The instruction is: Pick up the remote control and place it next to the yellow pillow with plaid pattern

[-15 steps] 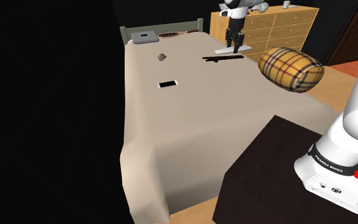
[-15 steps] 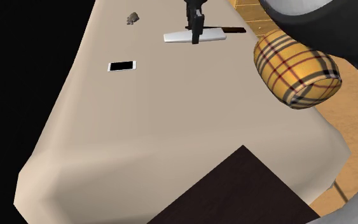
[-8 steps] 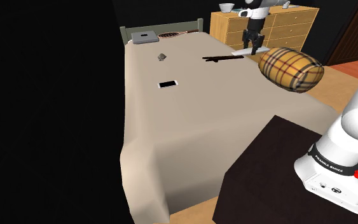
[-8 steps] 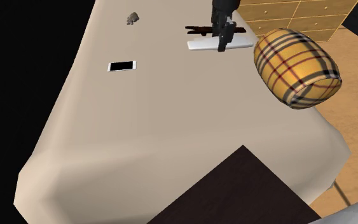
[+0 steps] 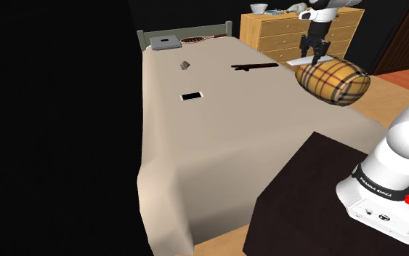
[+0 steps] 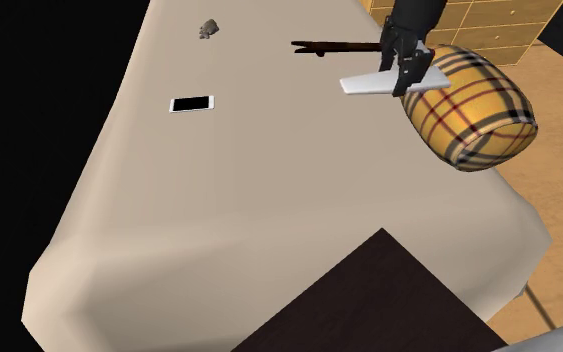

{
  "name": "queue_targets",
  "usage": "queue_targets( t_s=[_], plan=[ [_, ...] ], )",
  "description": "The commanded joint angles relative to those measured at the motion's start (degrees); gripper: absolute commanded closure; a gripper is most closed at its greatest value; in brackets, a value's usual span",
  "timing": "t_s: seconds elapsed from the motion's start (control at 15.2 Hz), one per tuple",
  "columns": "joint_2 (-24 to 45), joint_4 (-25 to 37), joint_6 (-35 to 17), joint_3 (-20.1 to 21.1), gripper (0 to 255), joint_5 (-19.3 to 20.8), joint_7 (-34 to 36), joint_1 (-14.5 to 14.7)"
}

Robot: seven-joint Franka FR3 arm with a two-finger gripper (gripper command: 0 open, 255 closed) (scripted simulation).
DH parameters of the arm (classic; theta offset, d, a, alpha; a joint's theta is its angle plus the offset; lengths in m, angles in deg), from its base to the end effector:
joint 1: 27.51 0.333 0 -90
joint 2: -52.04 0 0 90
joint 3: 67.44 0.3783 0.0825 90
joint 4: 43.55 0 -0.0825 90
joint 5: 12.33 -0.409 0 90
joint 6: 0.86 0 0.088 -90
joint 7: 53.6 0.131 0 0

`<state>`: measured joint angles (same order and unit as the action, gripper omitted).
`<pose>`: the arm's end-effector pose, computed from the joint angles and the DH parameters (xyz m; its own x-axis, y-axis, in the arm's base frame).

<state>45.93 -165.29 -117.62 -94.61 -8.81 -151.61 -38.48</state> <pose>0.4171 -0.3410 0.4796 0.4762 0.8793 -0.0076 0.8793 -0.4762 0.0076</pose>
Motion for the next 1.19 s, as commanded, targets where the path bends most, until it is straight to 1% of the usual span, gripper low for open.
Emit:
queue_targets(
  t_s=[0.0,0.4,0.79,0.86,1.12],
  plan=[
    [-2.46,-2.20,-0.06,-1.11,255,1.40,-1.65,-1.22],
    [-8.58,-7.25,0.03,-4.76,255,5.42,-6.94,-5.22],
    [-12.98,-9.92,0.64,-9.09,255,9.13,-13.24,-9.43],
    [-13.23,-10.03,0.70,-9.45,255,9.39,-13.77,-9.75],
    [-11.99,-12.18,-2.61,-10.23,255,9.18,-14.08,-9.67]
  ],
)
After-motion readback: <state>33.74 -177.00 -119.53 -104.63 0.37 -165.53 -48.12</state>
